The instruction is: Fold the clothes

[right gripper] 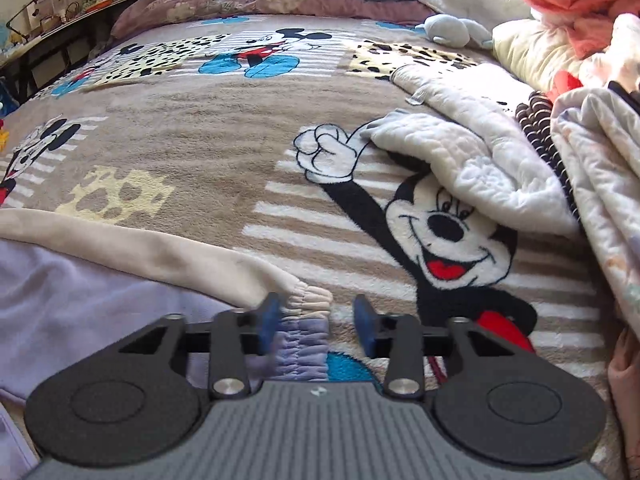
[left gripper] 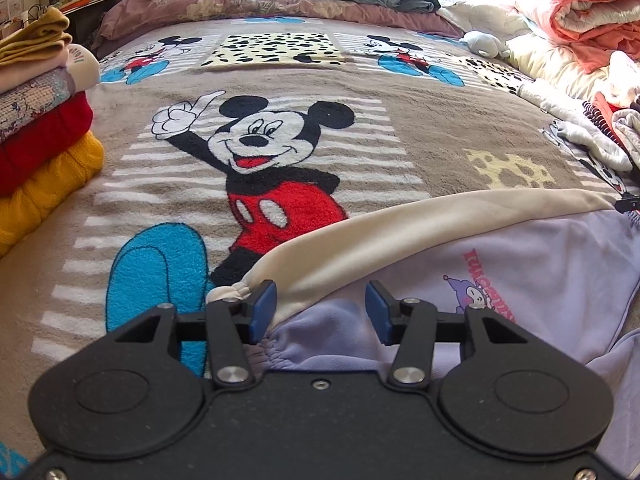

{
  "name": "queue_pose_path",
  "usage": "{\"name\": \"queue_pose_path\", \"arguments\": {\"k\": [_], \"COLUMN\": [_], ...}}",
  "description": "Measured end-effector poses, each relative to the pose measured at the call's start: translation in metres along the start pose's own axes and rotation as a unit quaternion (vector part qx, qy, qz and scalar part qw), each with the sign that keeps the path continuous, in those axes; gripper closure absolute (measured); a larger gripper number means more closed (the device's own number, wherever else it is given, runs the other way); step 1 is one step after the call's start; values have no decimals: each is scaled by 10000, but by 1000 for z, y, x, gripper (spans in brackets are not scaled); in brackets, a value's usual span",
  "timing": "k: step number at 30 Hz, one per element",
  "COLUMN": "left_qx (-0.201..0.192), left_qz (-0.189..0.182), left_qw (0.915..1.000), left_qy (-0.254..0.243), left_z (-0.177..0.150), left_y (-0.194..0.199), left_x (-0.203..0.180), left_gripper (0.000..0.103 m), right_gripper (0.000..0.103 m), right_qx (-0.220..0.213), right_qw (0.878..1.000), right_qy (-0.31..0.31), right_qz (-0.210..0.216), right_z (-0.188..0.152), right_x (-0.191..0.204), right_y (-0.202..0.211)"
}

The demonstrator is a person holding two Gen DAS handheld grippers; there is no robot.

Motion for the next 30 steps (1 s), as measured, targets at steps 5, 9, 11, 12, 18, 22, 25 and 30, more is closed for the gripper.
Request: {"name": "queue_pose_path", "arguments": {"k": [5,9,11,12,18,22,25,30], "left_qx": [52,42,14,-9,-221,-410,-424,-509], "left_qz": [16,-16,-54,-77,-237,-387,-235,171], "left_qw": [10000,10000,9999,9999,9989,9966,9972,9969], "left_qy": [-29,24,86,123,344,604,570,579], "left_z": [-2,-2,-2,-1,3,6,4,1], "left_y": [-3,-3,-2,0,16,28,33,47], "left_x": [1,2,3,4,10,20,28,50], "left_gripper": [54,54,54,54,54,54,54,58], "right_gripper": [82,80,68,65,65,67,65,64], "right_qx": [-404,-441,-498,-626,-957,-405,-290,-350], "right_qw": [9921,9976,9968,9960,9953,9975,9980,9959], "right_qy": [-1153,-533,-617,-608,145,535,554,599], "right_qz": [283,-70,-122,-196,-48,221,-110,-586], "right_z": [7,2,6,9,16,-1,-9,-15], "right_x": [-19,-5,-6,-6,34,68,70,74], "right_y": [1,-4,2,7,30,6,-2,-1]}}
Point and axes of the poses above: each gripper's, at about its wrist camera, not at the fingertips, and y roughly against the way its jaws point, x to its left, z to its top, the point moved 7 cm from there along -y, roughly the way its jaws point, and after that the axes turned 8 degrees about -y, right-handed, at the moved point
